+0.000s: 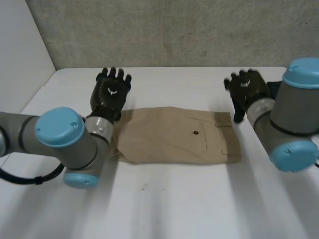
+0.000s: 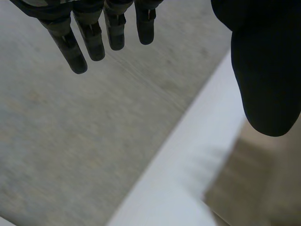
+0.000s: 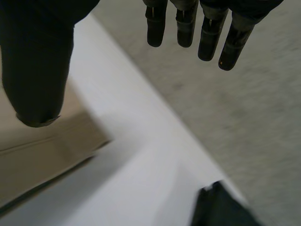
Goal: Fold the laundry.
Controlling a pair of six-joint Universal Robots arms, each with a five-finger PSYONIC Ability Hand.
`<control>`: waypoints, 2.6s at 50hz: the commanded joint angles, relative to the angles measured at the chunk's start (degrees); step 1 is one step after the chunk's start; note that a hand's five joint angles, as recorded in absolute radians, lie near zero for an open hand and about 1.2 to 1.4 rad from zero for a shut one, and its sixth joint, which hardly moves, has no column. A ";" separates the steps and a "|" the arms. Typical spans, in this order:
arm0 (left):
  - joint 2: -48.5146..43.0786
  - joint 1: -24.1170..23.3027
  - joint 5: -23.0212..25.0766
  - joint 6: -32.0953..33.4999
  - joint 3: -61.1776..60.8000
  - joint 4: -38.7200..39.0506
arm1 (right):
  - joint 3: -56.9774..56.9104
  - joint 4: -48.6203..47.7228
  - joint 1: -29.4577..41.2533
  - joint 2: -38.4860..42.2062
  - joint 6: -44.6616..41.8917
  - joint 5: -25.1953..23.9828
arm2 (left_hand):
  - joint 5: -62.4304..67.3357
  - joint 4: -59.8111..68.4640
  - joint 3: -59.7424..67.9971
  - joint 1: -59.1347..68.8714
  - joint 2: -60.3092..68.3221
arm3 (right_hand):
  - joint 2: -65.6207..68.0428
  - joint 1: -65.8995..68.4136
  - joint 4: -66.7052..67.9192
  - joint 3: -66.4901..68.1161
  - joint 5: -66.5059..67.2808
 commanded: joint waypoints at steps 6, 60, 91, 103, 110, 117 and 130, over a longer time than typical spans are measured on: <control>-2.02 4.58 -0.03 -0.67 -0.10 -16.08 | 14.01 0.86 -0.78 -1.70 5.54 -5.88 | -1.81 -0.80 -1.33 0.02 -0.87 | 3.53 4.57 2.77 4.14 2.67; 15.64 2.65 0.06 -10.33 -3.35 -20.91 | 0.75 0.67 14.58 -2.15 -24.95 -10.79 | -2.53 -1.52 -2.05 -0.69 -1.59 | 67.24 68.28 66.48 67.85 66.38; -2.01 -9.74 12.19 -25.71 14.49 -23.89 | -0.30 8.14 0.10 0.31 25.14 -16.78 | 0.20 1.21 0.69 2.04 1.15 | -2.76 -1.72 -3.52 -2.15 -3.62; -10.11 -7.81 1.11 -20.37 16.52 -34.79 | -9.54 14.11 0.71 15.96 18.65 -16.61 | 0.54 1.55 1.03 2.38 1.48 | -2.76 -1.72 -3.52 -2.15 -3.62; -9.76 -8.34 1.37 -15.79 16.34 -35.77 | -9.10 15.17 0.71 16.24 9.50 -15.82 | -0.80 0.21 -0.32 1.04 0.14 | -2.76 -1.72 -3.52 -2.15 -3.62; -5.81 -8.16 5.32 -15.43 16.34 -37.61 | -7.52 12.89 0.71 10.79 9.58 -15.11 | -1.81 -0.80 -1.33 0.03 -0.87 | -2.76 -1.72 -3.52 -2.15 -3.62; 11.06 -2.89 12.00 -20.52 15.46 -39.46 | 6.36 -1.43 0.71 -5.99 10.02 -8.88 | -1.98 -0.97 -1.50 -0.14 -1.04 | -2.76 -1.72 -3.52 -2.15 -3.62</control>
